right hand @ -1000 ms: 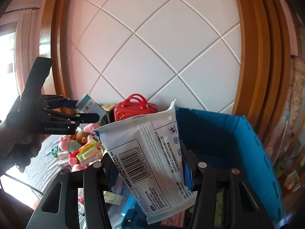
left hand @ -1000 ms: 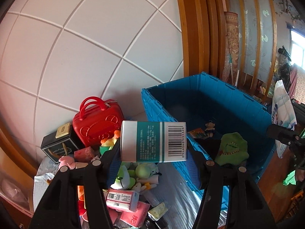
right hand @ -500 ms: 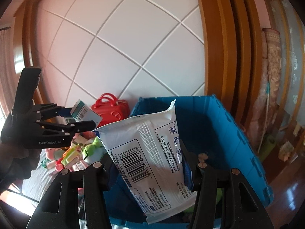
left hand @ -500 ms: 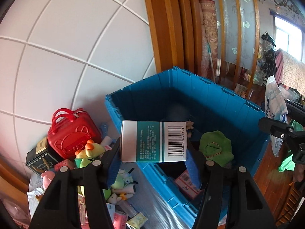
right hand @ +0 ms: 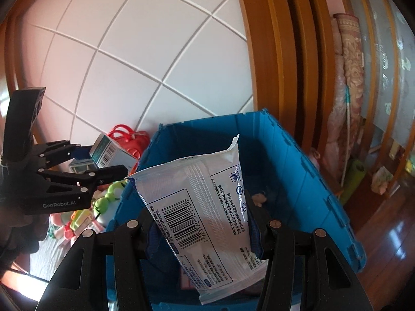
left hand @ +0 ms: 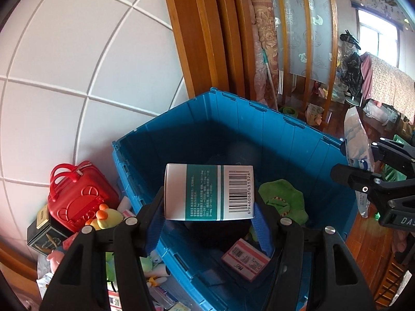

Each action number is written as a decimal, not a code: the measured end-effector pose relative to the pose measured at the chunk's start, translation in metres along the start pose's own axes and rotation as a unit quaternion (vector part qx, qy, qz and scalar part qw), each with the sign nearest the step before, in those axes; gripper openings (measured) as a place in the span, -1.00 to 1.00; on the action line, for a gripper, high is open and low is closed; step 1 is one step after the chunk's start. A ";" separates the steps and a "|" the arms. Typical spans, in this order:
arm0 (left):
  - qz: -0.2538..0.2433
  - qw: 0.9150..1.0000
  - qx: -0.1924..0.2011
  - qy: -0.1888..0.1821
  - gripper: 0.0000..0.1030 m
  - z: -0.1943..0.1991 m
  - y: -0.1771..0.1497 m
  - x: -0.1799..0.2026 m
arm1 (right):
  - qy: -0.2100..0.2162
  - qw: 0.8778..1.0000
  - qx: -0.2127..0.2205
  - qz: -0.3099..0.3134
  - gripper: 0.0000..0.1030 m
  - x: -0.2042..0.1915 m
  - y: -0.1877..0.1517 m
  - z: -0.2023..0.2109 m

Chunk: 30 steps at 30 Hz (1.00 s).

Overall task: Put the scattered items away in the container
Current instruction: 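Open both tools to drop the medicine box and wipes pack into the crate, then move both open tools back over the heap of items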

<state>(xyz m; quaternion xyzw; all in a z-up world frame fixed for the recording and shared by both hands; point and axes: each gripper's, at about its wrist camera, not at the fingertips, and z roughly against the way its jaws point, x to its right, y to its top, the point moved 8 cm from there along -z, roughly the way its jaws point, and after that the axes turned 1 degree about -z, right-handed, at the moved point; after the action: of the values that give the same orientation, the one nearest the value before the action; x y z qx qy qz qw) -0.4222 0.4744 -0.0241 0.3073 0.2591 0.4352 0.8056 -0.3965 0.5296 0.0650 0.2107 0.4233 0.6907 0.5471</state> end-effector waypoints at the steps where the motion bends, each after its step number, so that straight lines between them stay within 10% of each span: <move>1: -0.001 1.000 0.001 -0.001 0.15 -0.002 0.002 0.001 | -0.001 1.000 -0.001 -0.002 0.02 0.003 0.001 -0.002; 13: 0.008 1.000 0.006 -0.025 0.30 -0.020 0.024 0.003 | -0.014 1.000 -0.005 -0.008 0.04 0.019 0.009 -0.020; 15: 0.017 0.999 -0.002 -0.028 0.87 -0.025 0.026 0.000 | -0.037 0.999 0.005 -0.008 0.44 0.024 0.013 -0.022; 16: 0.026 0.999 0.002 -0.031 0.98 -0.025 0.027 -0.003 | -0.043 0.999 0.012 -0.013 0.95 0.027 0.016 -0.022; 17: 0.033 0.999 0.005 -0.033 0.98 -0.024 0.028 -0.007 | -0.048 0.999 0.015 -0.018 0.99 0.029 0.017 -0.023; 30: 0.092 0.996 -0.016 0.007 0.98 -0.003 -0.036 -0.077 | -0.007 1.000 0.006 0.007 0.99 -0.011 0.015 -0.031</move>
<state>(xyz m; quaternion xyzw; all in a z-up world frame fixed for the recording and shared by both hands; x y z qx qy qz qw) -0.4423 0.3933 -0.0406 0.3144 0.2280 0.5137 0.7650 -0.4252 0.5077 0.0623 0.2220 0.4224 0.6904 0.5438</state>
